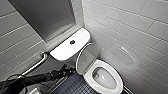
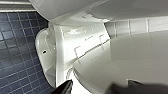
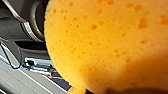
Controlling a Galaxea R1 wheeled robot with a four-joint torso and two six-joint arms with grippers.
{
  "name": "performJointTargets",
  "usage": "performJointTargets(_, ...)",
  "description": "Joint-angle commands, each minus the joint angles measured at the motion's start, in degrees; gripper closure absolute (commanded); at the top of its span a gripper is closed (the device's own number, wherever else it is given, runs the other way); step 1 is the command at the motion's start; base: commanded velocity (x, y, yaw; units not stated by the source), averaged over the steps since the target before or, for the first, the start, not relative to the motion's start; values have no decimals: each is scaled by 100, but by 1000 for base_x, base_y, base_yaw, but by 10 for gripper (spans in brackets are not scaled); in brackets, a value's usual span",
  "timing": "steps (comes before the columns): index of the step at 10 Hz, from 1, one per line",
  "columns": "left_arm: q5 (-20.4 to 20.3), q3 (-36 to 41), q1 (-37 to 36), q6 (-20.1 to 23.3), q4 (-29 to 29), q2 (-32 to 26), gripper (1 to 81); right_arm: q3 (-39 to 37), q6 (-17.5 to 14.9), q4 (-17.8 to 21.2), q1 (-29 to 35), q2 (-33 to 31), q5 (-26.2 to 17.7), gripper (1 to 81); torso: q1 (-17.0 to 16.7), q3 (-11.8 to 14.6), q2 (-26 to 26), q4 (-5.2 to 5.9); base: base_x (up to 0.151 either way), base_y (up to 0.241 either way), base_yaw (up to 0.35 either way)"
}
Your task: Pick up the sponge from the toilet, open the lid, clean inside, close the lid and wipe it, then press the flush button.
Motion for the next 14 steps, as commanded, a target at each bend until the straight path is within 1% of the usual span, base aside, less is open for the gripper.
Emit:
performJointTargets(1, 474, 500, -516, 11, -43, -123, 10, 80, 16, 50, -213, -9, -537, 811, 0, 0, 0, 0, 0, 0, 0)
performJointTargets(2, 593, 720, -306, 88, 61, -124, 10, 80, 8, 6, -204, 0, -537, 811, 0, 0, 0, 0, 0, 0, 0)
performJointTargets(3, 936, 722, 2, 221, 410, -150, 10, 123, -36, -11, -221, 0, -537, 811, 0, 0, 0, 0, 0, 0, 0)
performJointTargets(5, 1116, 748, 601, 240, 1282, -238, 10, 439, -37, -117, -213, -88, -537, 811, 0, 0, 0, 0, 0, 0, 0)
performJointTargets(6, 1151, 783, 795, 240, 1513, -291, 10, 563, -37, -108, -205, -114, -529, 811, 0, 0, 0, 0, 0, 0, 0)
performJointTargets(8, 1660, 836, 1146, 292, 2041, -449, 10, 792, 34, -82, -204, -229, -476, 811, 0, 0, 0, 0, 0, 0, 0)
performJointTargets(9, 1835, 836, 1470, 380, 2450, -518, 10, 1105, 42, -90, -196, -394, -459, 811, 0, 0, 0, 0, 0, 0, 0)
performJointTargets(11, 1863, 749, 2445, 451, 3260, -660, 10, 1896, 25, -108, -178, -798, -450, 811, 0, 0, 0, 0, 0, 0, 0)
performJointTargets(12, 1863, 609, 2929, 451, 3507, -704, 10, 2240, -28, -108, -177, -984, -441, 811, 0, 0, 0, 0, 0, 0, 0)
performJointTargets(13, 1863, 353, 3386, 459, 3728, -669, 10, 2409, -37, -99, -126, -1072, -450, 811, 0, 0, 0, 0, 0, 0, 0)
performJointTargets(14, 1863, -25, 3790, 442, 3869, -467, 10, 2506, -37, -99, -99, -1099, -450, 811, 0, 0, 0, 0, 0, 0, 0)
